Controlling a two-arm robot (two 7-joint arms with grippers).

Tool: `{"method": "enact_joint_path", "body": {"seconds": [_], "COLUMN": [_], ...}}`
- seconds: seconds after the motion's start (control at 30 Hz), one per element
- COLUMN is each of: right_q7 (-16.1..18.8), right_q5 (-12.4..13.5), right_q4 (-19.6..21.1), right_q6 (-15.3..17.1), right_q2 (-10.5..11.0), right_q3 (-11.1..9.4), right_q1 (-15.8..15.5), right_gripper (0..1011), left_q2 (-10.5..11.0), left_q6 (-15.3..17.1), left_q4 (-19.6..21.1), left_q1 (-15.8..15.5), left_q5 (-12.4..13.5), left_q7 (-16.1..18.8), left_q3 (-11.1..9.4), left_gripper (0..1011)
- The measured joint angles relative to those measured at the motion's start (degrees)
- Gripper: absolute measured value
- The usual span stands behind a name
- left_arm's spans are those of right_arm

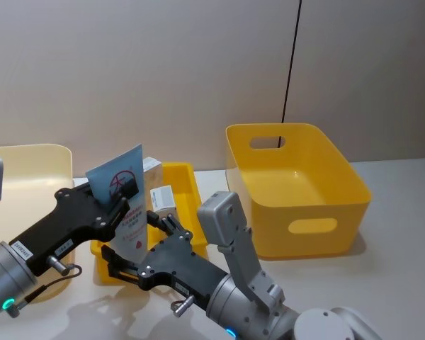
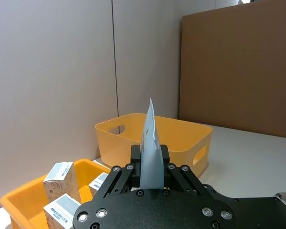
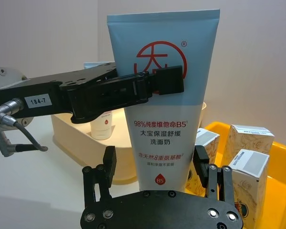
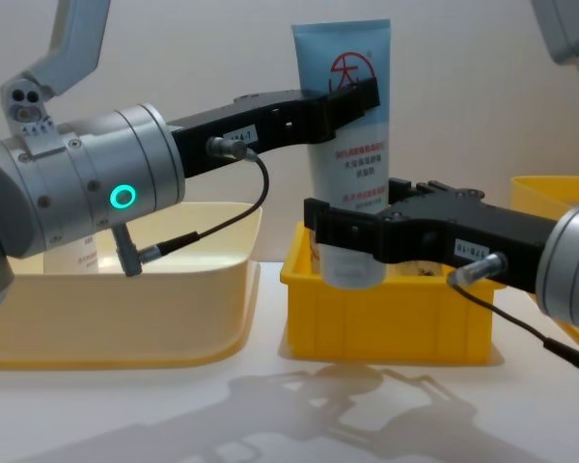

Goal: Bimanual collaborative sorting of washing and personal care products

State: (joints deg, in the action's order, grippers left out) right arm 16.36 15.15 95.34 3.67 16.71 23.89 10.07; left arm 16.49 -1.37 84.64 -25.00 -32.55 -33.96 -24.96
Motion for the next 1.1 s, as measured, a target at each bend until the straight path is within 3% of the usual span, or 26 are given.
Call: {"method": "enact_joint_path", "body": {"seconds": [1.1], "right_q7": [-1.26], "right_q5": [-3.05], "right_q4": [-4.58], "right_q6": [0.76], "right_q2": [-3.72], "right_q3": [-0.35], "right_q1": [3.47], "right_gripper": [1001], "left_q2": [0.01], "left_q6": [0.0], "left_q4": [0.0], "left_q1": [0.0], "left_q5": [0.0], "left_q7": [0.02], "left_q3": [0.01], "left_gripper": [219]}}
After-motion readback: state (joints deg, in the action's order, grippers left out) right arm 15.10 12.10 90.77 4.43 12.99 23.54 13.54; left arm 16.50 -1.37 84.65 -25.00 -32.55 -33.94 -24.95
